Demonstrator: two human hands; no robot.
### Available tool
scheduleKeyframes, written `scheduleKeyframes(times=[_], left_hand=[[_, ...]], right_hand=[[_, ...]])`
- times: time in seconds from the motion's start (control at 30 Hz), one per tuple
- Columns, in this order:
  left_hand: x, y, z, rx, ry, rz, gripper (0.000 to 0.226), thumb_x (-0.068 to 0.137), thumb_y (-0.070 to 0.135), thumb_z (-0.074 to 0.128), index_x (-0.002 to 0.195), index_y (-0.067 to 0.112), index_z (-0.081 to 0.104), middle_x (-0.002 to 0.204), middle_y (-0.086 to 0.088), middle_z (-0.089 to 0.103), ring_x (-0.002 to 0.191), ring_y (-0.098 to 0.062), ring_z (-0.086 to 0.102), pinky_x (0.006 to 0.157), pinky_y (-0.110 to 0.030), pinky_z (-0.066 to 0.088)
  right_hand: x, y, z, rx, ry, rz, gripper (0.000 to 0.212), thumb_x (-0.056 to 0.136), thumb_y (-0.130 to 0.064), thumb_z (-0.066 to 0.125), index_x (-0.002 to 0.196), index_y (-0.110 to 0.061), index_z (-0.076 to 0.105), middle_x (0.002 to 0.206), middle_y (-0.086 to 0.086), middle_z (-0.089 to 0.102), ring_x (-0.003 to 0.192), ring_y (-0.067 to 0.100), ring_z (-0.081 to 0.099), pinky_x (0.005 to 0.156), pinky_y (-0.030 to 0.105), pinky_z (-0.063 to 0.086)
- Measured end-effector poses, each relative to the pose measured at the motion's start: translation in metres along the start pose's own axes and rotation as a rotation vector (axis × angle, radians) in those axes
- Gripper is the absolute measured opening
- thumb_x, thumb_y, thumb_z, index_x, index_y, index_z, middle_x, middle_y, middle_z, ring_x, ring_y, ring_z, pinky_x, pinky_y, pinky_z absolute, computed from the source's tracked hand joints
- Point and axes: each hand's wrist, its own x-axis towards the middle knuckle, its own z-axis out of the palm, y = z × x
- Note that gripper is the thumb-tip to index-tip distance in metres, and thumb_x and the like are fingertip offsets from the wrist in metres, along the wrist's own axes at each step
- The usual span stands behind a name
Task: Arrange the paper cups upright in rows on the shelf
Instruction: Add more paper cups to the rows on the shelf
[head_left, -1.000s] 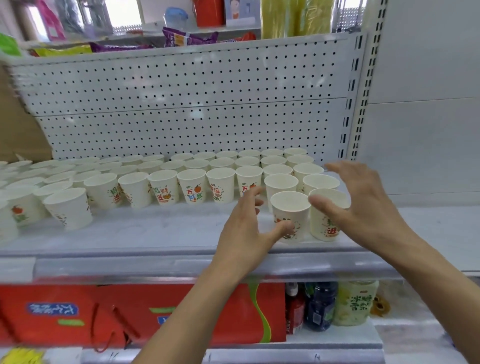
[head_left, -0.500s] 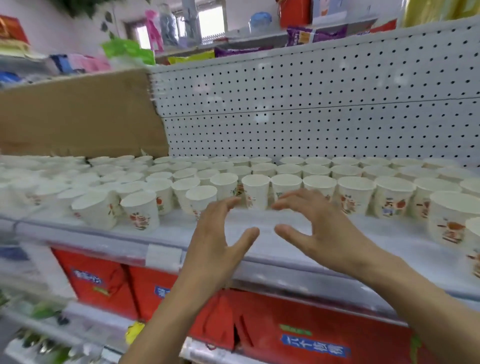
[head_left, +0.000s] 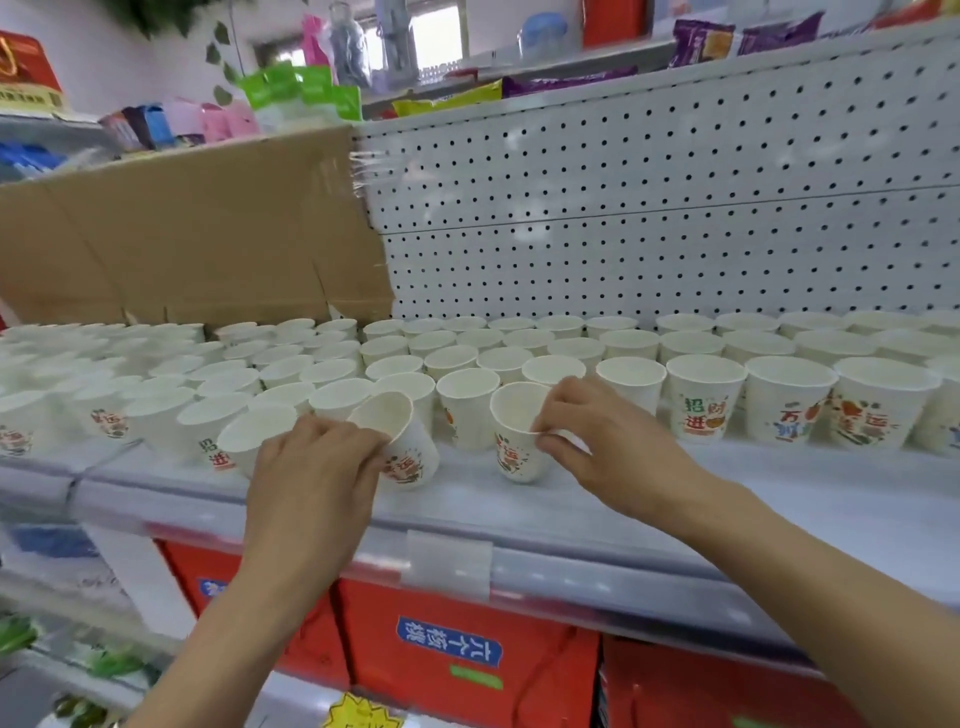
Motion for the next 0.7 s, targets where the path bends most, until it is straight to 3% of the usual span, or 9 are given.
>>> scheduleKeyframes(times=[0.1,0.23,0.37,0.53,0.63,0.7], left_hand=[[0.01,0.024,0.0,-0.159,0.051,0.112,0.024,0.085,0.034,0.051,0.09,0.023,0.072,0.084,0.01,0.068,0.085,-0.024,0.056,0.072,-0.038,0.039],[0.032,0.079,0.005,-0.4,0.022,0.238,0.027,0.084,0.039,0.054,0.096,0.026,0.075,0.084,0.014,0.068,0.085,-0.019,0.056,0.072,-0.043,0.046],[0.053,0.142,0.016,-0.559,-0.073,0.359,0.021,0.082,0.036,0.061,0.097,0.031,0.075,0.084,0.018,0.069,0.084,-0.017,0.057,0.075,-0.043,0.045],[0.066,0.192,0.028,-0.56,-0.213,0.509,0.016,0.088,0.034,0.067,0.102,0.035,0.073,0.086,0.017,0.07,0.089,-0.014,0.053,0.081,-0.037,0.036],[0.067,0.199,0.032,-0.508,-0.261,0.548,0.02,0.086,0.046,0.064,0.104,0.039,0.071,0.09,0.019,0.068,0.09,-0.007,0.051,0.08,-0.034,0.032],[0.069,0.198,0.029,-0.564,-0.292,0.505,0.041,0.077,0.065,0.059,0.109,0.042,0.067,0.099,0.023,0.065,0.098,-0.003,0.05,0.084,-0.033,0.033]], right_hand=[[-0.019,0.006,-0.024,-0.012,0.04,0.034,0.013,0.094,-0.03,0.057,0.098,-0.02,0.066,0.105,-0.008,0.052,0.097,0.014,0.048,0.076,0.04,0.049],[-0.059,0.029,-0.076,-0.108,0.029,0.156,0.012,0.094,-0.036,0.055,0.094,-0.028,0.064,0.101,-0.016,0.049,0.086,0.009,0.051,0.074,0.035,0.048],[-0.097,0.05,-0.127,-0.25,-0.08,0.306,0.007,0.093,-0.035,0.057,0.09,-0.035,0.064,0.1,-0.019,0.049,0.085,0.002,0.05,0.074,0.024,0.043],[-0.116,0.068,-0.157,-0.342,-0.249,0.409,0.008,0.09,-0.035,0.062,0.095,-0.038,0.067,0.107,-0.02,0.051,0.087,-0.004,0.049,0.07,0.013,0.037],[-0.119,0.072,-0.163,-0.333,-0.306,0.428,0.018,0.085,-0.046,0.065,0.103,-0.042,0.065,0.112,-0.023,0.05,0.093,-0.004,0.047,0.076,0.014,0.038],[-0.116,0.072,-0.169,-0.28,-0.288,0.459,0.042,0.077,-0.058,0.066,0.116,-0.045,0.059,0.118,-0.023,0.048,0.105,-0.003,0.045,0.09,0.026,0.041]])
